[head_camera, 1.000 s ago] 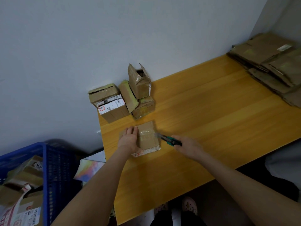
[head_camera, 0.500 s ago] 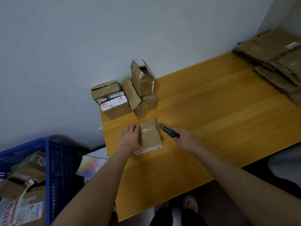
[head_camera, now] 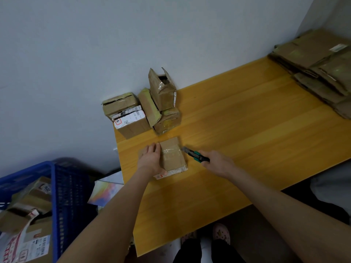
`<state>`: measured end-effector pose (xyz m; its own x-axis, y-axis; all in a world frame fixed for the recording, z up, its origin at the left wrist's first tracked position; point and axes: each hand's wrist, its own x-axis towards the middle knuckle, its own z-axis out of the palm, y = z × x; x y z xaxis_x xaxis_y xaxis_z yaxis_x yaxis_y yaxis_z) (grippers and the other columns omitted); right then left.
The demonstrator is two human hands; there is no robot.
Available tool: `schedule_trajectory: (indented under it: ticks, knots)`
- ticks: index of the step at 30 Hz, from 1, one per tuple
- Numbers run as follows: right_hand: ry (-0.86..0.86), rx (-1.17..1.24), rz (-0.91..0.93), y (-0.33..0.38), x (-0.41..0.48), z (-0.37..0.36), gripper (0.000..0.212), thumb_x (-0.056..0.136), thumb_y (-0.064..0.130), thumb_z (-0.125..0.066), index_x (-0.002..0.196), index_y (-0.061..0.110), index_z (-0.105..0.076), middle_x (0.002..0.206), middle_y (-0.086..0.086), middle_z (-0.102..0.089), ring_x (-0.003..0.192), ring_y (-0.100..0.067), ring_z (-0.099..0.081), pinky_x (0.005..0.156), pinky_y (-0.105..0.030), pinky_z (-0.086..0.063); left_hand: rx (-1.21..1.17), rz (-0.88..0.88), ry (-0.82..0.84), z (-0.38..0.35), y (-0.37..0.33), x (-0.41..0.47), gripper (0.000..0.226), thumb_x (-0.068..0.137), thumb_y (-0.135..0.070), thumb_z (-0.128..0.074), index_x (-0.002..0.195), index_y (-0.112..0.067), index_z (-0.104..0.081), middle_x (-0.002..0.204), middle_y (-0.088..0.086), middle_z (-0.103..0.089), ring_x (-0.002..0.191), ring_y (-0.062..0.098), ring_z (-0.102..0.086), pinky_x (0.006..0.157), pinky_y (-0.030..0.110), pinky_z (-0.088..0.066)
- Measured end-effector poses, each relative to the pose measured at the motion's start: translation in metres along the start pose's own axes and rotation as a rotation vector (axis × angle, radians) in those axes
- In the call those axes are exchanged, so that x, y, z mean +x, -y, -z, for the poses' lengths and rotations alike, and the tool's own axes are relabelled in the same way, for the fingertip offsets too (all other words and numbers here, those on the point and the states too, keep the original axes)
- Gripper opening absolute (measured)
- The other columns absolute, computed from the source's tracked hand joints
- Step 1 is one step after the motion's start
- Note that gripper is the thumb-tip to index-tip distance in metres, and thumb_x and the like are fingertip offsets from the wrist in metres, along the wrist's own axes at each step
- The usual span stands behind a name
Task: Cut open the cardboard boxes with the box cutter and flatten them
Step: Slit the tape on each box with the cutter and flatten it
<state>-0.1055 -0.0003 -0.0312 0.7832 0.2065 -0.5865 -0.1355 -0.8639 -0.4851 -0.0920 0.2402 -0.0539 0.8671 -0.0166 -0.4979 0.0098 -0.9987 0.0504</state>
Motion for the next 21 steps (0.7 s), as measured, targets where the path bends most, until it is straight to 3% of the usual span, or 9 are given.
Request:
schedule_trajectory:
  ticks: [5,10,12,14,16,18,21]
  knots:
    - [0.031,0.119,0.042,-0.011,-0.005,0.001,0.052,0.099,0.020,-0.047,0.149,0.027,-0.033,0.122,-0.007,-0.059,0.086,-0.025,-0.062,0.066,-0.033,-0.045,0.020,0.003,0.005,0.000,0.000,0.000,0.123,0.071,-0.039,-0.082,0.155,-0.011,0.003,0.162,0.006,-0.004,0.148,0.029,-0.006,0.120,0.044,-0.018]
    - [0.039,0.126,0.068,-0.018,-0.008,0.004,0.050,0.098,0.025,-0.050,0.146,0.029,-0.038,0.126,-0.002,-0.059,0.100,-0.025,-0.063,0.086,-0.042,-0.053,0.014,-0.002,0.003,0.000,0.000,-0.001,0.123,0.072,-0.039,-0.082,0.155,-0.012,0.004,0.162,0.005,-0.002,0.149,0.030,-0.004,0.121,0.044,-0.016]
    - [0.008,0.204,0.055,-0.020,-0.006,0.004,0.048,0.098,0.023,-0.051,0.145,0.027,-0.041,0.112,-0.001,-0.060,0.089,-0.021,-0.063,0.076,-0.037,-0.054,0.010,-0.008,0.019,0.001,0.000,0.000,0.123,0.072,-0.040,-0.082,0.155,-0.011,0.005,0.162,0.006,-0.002,0.149,0.030,-0.003,0.121,0.043,-0.015]
    - [-0.068,0.314,0.015,-0.020,-0.004,0.004,0.048,0.099,0.024,-0.051,0.145,0.024,-0.038,0.100,-0.001,-0.057,0.074,-0.013,-0.057,0.059,-0.026,-0.045,0.028,-0.031,0.036,0.004,0.000,0.000,0.124,0.070,-0.040,-0.082,0.155,-0.011,0.004,0.161,0.007,-0.003,0.148,0.029,-0.004,0.121,0.042,-0.015]
    - [-0.137,0.422,-0.024,-0.018,0.000,0.003,0.051,0.099,0.026,-0.051,0.146,0.019,-0.033,0.098,-0.001,-0.055,0.071,-0.011,-0.055,0.057,-0.024,-0.040,0.097,-0.143,0.056,0.007,-0.002,-0.001,0.122,0.069,-0.040,-0.081,0.155,-0.013,0.001,0.161,0.008,-0.005,0.148,0.029,-0.005,0.121,0.042,-0.014]
    - [-0.166,0.468,-0.030,-0.013,0.006,0.003,0.042,0.100,0.026,-0.049,0.139,0.013,-0.041,0.091,-0.001,-0.054,0.072,-0.013,-0.053,0.061,-0.027,-0.040,0.247,-0.357,0.076,0.009,-0.009,-0.003,0.114,0.074,-0.044,-0.077,0.155,-0.019,-0.001,0.162,0.005,-0.004,0.149,0.027,-0.004,0.121,0.043,-0.009]
    - [-0.210,0.552,-0.083,0.000,0.014,0.004,0.032,0.101,0.027,-0.045,0.126,0.008,-0.050,0.095,-0.006,-0.056,0.083,-0.022,-0.055,0.069,-0.034,-0.043,0.332,-0.491,-0.048,0.005,-0.015,-0.008,0.091,0.090,-0.036,-0.063,0.155,-0.029,0.000,0.163,-0.002,0.002,0.150,0.025,0.004,0.122,0.045,0.001]
